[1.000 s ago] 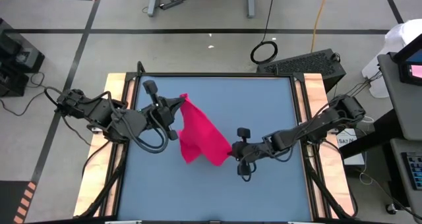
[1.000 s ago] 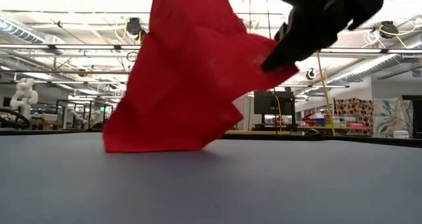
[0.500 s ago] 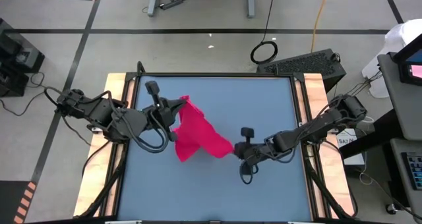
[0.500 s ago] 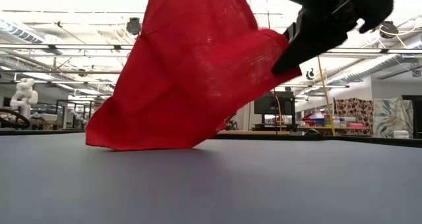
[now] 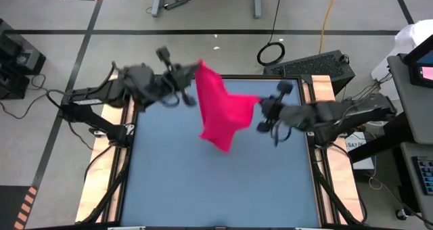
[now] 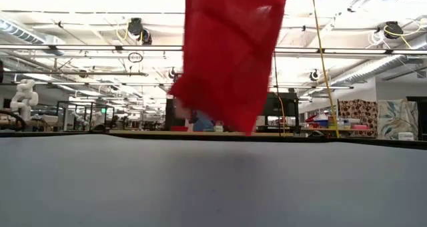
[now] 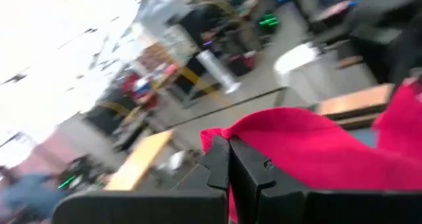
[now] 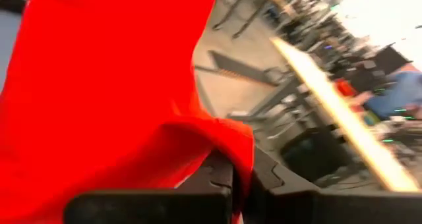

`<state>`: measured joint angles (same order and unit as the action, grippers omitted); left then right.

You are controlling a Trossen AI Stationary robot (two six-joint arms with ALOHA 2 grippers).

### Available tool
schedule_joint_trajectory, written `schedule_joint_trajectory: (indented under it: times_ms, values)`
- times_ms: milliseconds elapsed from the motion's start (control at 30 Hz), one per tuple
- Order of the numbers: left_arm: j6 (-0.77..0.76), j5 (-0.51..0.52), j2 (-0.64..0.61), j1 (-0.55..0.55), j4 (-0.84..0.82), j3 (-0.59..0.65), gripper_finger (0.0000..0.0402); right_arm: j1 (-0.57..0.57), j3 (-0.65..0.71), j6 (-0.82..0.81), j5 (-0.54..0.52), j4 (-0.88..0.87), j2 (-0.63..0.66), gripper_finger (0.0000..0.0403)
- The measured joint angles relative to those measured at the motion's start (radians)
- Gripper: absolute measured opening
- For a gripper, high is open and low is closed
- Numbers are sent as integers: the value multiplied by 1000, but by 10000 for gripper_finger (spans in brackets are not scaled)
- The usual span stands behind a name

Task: Roll towel
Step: Roll the red towel

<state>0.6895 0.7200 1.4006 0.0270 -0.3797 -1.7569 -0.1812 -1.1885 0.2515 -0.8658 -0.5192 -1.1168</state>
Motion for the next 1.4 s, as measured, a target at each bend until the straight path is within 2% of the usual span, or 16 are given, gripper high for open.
schedule_joint_trajectory:
  times_ms: [133,300,500,700,1000,1300,1400]
  values:
    - [-5,0,0,-129,-6,0,4,117,-35,142,2,37,87,0]
    - [-129,-30,-10,-229,-98,0,4,237,-78,137,24,28,181,0]
    - [-293,-277,-61,-221,-342,0,4,247,-78,-30,227,-123,250,0]
    - [-397,-468,-62,-220,-553,0,4,246,-69,-214,394,-321,236,0]
    - [-528,-600,-47,-215,-757,5,4,245,16,-348,547,-401,206,0]
    - [-590,-748,-46,-200,-750,150,4,245,96,-466,621,-411,208,0]
    - [-622,-808,-45,-170,-757,200,4,232,134,-527,701,-411,208,0]
